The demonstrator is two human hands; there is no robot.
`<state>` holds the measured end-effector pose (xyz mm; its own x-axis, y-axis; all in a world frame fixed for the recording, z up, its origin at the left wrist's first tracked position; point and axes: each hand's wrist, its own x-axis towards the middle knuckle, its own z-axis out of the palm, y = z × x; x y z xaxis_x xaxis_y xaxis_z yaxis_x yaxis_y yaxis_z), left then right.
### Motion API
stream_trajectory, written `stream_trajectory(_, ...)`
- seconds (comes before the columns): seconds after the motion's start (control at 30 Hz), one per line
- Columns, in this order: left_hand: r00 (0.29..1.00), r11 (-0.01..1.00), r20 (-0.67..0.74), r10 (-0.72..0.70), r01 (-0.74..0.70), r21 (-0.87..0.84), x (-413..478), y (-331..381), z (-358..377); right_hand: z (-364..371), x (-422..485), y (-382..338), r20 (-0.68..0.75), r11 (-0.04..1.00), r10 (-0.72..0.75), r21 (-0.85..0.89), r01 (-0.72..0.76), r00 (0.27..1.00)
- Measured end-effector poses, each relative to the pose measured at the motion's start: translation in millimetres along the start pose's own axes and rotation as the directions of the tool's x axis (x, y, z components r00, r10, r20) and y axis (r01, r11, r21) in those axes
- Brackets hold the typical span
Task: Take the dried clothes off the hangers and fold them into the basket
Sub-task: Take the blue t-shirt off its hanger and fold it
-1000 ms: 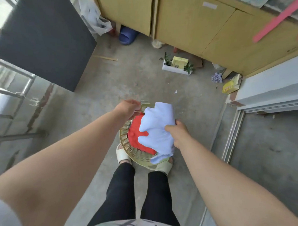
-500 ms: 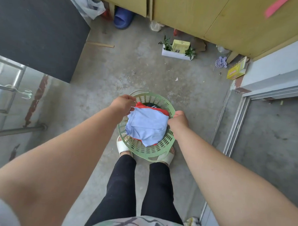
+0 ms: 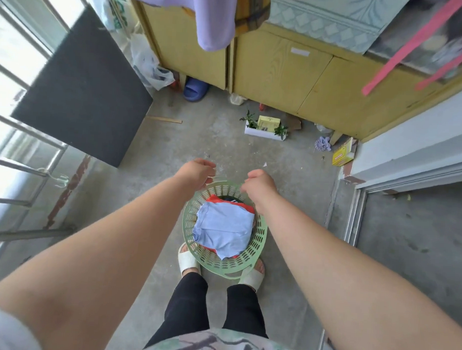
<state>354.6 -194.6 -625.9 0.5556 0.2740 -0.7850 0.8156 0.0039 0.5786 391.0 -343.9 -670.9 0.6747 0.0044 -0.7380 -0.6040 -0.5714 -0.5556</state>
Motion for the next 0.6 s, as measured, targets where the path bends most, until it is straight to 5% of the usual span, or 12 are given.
stream_trajectory(0.33, 0.985, 0.984, -0.031, 0.169, -0.167, 0.057, -65.5, 86.0, -50.3, -35.9, -68.2, -115.5, 0.033, 0.966, -0.256, -0.033, 0.257, 0.966)
stream_trajectory(0.6, 0.915, 0.920, -0.092, 0.392, -0.389, 0.055, -131.0, 168.5, -97.5, -76.2, -137.4, -222.9, 0.032, 0.844, -0.535, 0.071, 0.532, 0.844)
